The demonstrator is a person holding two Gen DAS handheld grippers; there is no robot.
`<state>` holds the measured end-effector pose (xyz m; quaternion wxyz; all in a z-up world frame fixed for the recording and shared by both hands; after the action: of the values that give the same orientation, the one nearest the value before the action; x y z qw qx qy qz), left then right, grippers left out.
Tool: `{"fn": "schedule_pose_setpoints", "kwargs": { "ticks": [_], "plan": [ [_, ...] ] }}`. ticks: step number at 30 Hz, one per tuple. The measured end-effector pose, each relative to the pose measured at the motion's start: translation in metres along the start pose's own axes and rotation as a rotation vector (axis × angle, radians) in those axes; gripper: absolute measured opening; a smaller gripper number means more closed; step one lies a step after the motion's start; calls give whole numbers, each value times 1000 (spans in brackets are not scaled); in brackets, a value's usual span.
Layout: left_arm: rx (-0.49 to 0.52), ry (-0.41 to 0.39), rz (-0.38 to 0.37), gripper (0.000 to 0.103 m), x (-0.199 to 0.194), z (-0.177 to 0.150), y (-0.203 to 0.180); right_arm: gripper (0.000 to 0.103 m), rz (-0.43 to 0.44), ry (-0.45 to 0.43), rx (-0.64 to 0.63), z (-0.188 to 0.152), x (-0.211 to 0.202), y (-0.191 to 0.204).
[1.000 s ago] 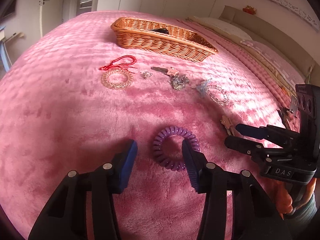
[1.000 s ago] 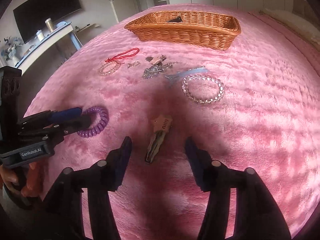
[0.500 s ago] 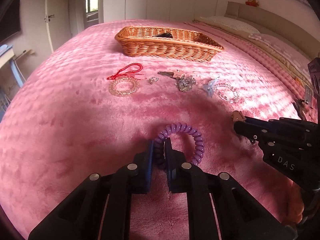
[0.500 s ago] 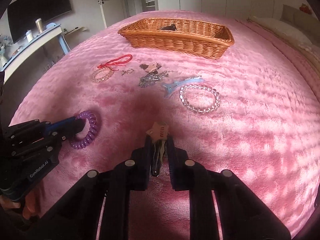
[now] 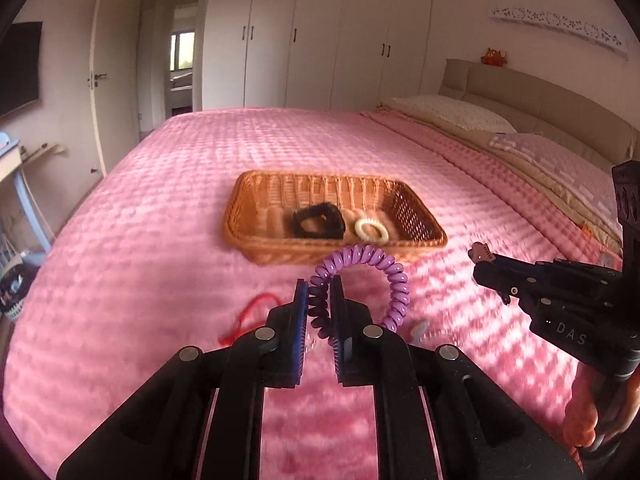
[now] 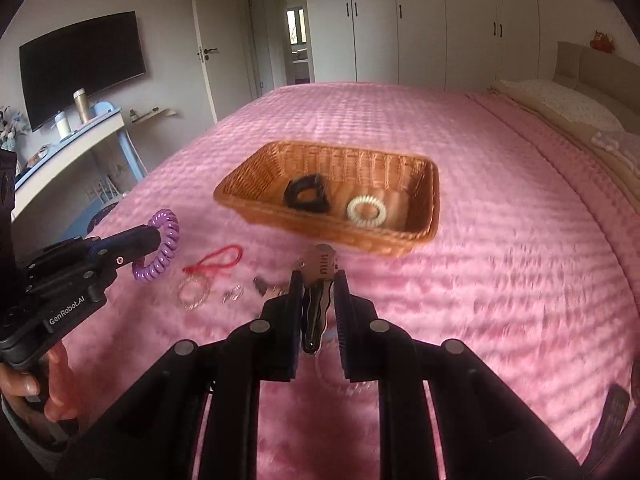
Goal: Organize jewelry
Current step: 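Lower the hair tie and key into the basket and open both tools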
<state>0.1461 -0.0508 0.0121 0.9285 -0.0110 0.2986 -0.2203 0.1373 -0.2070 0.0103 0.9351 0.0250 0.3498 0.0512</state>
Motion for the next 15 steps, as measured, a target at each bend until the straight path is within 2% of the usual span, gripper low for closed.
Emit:
{"fn": "schedule_pose_setpoints", "kwargs": {
  "ticks": [4, 7, 11, 15],
  "plan": [
    [-2, -16, 5, 9, 36, 44, 9, 13, 32, 28, 36, 44, 45, -14],
    [10, -3, 49, 9, 74, 66, 21, 13, 73, 98, 83, 63, 89, -23],
    [-17, 43, 52, 9, 122, 75, 36, 13, 62, 181, 114, 70, 144, -31],
    [-47, 83, 61, 9, 155, 72, 53, 13, 28, 227, 103, 70, 179, -34]
  ]
}}
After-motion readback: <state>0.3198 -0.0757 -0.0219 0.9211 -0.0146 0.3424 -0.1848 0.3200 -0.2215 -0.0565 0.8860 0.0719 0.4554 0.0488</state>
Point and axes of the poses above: each gripper's, at about its wrist camera, not at the fingertips, and x roughly the way its jaws point, y to its left, z to its top, the point moved 8 cm from there along x, roughly the way its jaws point, and after that the axes turned 5 degrees about -z, right-handed, at the moved point
